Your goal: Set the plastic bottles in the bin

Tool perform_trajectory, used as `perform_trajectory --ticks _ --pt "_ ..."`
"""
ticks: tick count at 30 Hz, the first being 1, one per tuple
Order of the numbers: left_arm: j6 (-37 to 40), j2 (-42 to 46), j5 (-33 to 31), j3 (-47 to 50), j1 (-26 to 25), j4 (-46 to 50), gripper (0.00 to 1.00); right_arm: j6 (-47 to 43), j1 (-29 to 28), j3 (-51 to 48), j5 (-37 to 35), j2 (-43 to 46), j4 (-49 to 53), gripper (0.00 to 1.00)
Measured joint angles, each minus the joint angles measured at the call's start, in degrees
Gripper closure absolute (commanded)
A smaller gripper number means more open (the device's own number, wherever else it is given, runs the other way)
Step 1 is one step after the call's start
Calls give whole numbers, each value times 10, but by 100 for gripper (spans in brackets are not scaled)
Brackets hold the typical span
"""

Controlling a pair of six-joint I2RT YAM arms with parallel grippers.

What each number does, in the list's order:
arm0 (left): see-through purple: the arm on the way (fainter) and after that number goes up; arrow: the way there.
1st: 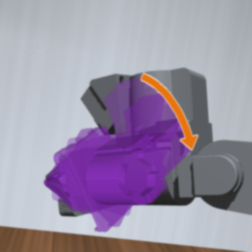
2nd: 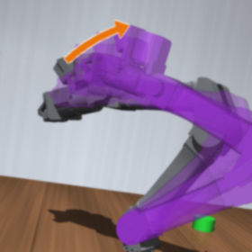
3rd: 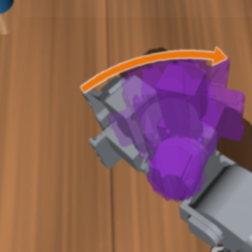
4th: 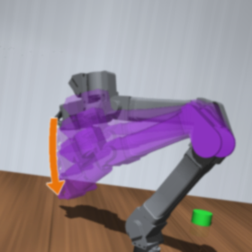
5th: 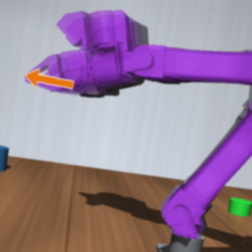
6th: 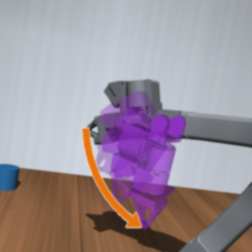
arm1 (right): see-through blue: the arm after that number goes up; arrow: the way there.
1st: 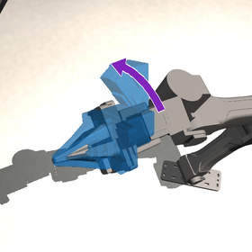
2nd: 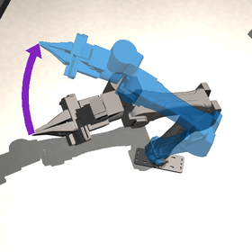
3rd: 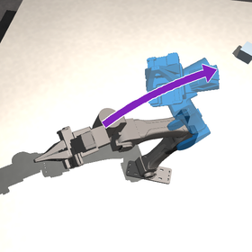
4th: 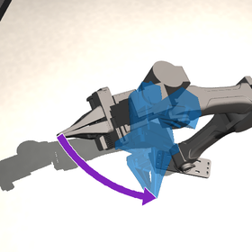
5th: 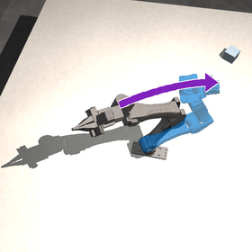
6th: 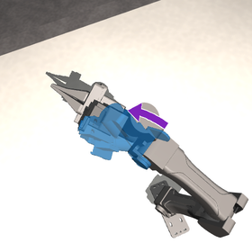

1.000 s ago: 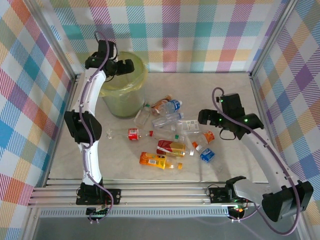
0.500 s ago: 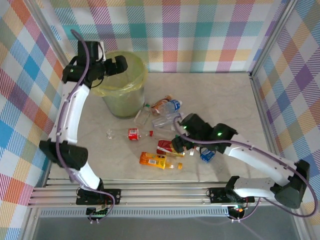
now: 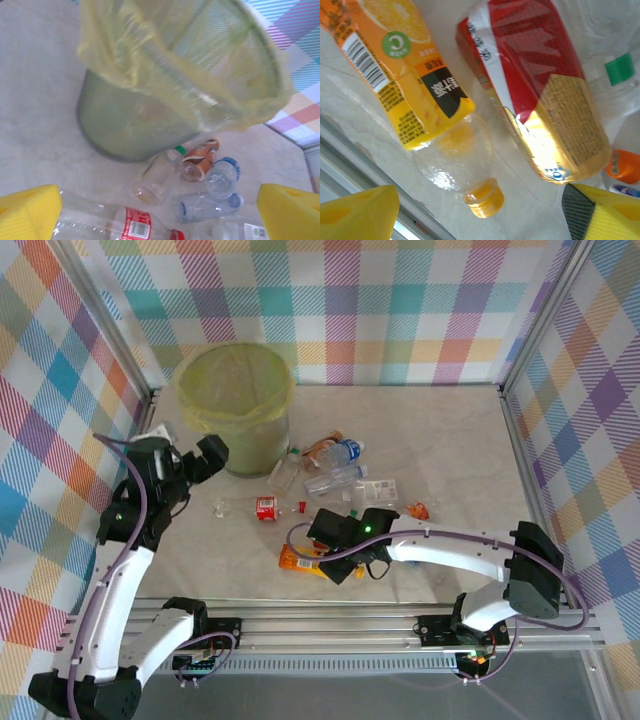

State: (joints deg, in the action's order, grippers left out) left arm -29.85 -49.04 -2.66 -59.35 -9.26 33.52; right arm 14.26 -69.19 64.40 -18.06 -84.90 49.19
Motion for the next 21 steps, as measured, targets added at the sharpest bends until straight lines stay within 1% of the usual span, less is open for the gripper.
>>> perform_trajectory --ticks 4,11,14,21 --pt "-27 46 -28 57 0 5 0 -7 -12 0 14 -24 -16 17" --pt "-68 113 -65 125 0 8 0 -19 -18 12 21 -69 -32 16" --pt "-78 119 -71 140 0 8 0 -20 -18 12 21 -74 -34 16" --pt "-84 107 -69 142 0 4 0 -28 -18 12 21 -93 -50 16"
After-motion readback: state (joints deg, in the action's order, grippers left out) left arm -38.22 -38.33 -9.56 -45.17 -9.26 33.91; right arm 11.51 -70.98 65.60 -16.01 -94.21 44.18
